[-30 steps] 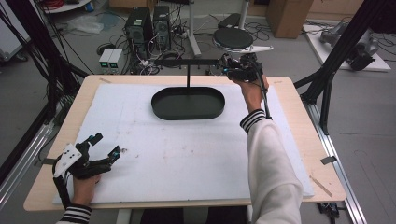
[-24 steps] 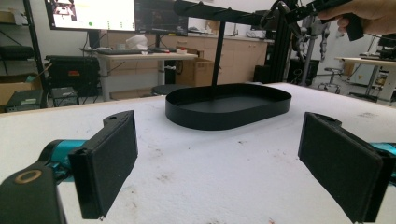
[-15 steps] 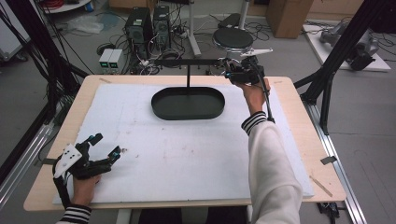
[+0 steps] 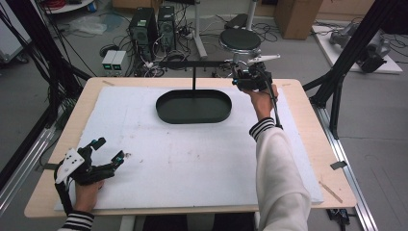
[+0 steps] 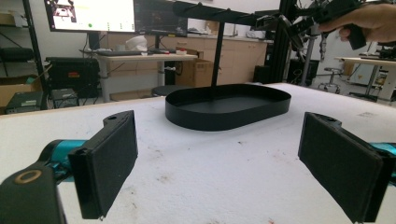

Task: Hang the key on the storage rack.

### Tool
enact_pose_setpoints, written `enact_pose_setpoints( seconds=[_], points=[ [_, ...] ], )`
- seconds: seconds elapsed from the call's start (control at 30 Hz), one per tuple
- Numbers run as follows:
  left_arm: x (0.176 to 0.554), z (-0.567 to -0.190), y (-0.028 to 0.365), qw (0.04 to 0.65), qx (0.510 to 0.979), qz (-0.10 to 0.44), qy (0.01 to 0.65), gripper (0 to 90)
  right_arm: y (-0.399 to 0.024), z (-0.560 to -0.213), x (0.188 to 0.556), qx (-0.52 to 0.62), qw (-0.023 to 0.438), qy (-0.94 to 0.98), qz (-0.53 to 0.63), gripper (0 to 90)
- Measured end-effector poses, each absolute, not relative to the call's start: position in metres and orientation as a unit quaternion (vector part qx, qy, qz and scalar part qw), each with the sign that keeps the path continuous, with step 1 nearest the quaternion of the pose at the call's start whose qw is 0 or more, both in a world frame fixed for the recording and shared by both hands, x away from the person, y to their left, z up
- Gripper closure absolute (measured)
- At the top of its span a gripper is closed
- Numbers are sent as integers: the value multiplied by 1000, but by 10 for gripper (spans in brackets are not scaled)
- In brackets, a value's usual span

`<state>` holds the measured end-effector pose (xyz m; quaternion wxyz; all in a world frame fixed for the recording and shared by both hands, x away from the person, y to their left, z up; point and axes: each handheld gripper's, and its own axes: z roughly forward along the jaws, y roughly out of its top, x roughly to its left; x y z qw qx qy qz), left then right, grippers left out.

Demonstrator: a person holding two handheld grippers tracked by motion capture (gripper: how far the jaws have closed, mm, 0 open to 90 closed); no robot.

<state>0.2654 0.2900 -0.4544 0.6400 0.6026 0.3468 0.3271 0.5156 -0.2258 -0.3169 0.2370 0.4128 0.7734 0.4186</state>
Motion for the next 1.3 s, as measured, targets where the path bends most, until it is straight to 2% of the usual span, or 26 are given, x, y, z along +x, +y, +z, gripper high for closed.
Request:
enact_pose_setpoints(
  seconds=[0.1,0.37,0.43,0.53,0.6,0.77,1.13,1.17,1.27,1.3],
  points=[
    [265,-454,290,640,603,328,346,123,-229,-325,517,428,215,776,411,480],
    [265,-454,290,641,602,327,346,123,-227,-332,520,432,208,781,402,480],
    [265,-454,290,641,602,327,346,123,-228,-339,517,424,223,775,412,479],
    [265,-454,290,641,602,327,346,123,-231,-350,519,436,194,776,413,479],
    [265,-454,290,640,602,327,346,123,-229,-353,517,427,213,774,416,479],
    [265,-454,290,640,603,327,346,123,-226,-362,519,428,199,773,423,479],
    [265,-454,290,641,601,327,348,123,-223,-367,522,423,205,774,424,468],
    [265,-454,290,640,602,327,347,123,-222,-367,522,423,205,775,422,447],
    [265,-454,290,641,602,327,346,123,-225,-368,523,423,193,772,433,270],
    [265,-454,290,641,601,327,347,123,-226,-367,523,425,189,771,436,184]
  ],
)
